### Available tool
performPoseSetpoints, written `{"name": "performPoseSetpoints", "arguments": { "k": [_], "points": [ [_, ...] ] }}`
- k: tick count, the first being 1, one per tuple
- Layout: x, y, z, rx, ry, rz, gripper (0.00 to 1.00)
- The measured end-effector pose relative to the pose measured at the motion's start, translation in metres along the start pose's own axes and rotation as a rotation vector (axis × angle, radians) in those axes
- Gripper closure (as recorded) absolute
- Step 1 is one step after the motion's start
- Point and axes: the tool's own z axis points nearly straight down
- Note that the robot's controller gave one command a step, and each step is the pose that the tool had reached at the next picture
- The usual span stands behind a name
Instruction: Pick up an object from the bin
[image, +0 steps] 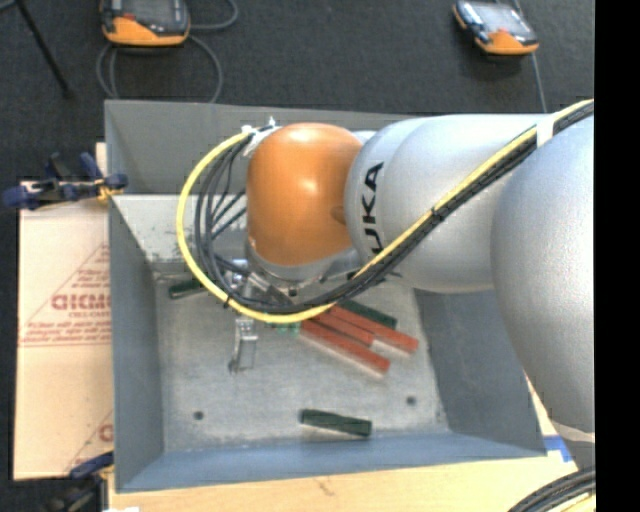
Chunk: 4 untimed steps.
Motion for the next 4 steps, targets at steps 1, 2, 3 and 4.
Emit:
{"name": "performPoseSetpoints", "arguments": {
  "k": [1, 2, 3, 4],
  "points": [
    [-0.046, -0.077, 0.009, 0.003, -0.01, 0.093, 0.0],
    [-0.058, -0.155, 0.042, 0.003, -0.006, 0.215, 0.0],
    [-0.055, -0.171, 0.117, 0.002, -0.001, 0.217, 0.0],
    [-0.057, -0.17, 0.112, -0.001, -0.008, 0.218, 1.0]
  ]
}}
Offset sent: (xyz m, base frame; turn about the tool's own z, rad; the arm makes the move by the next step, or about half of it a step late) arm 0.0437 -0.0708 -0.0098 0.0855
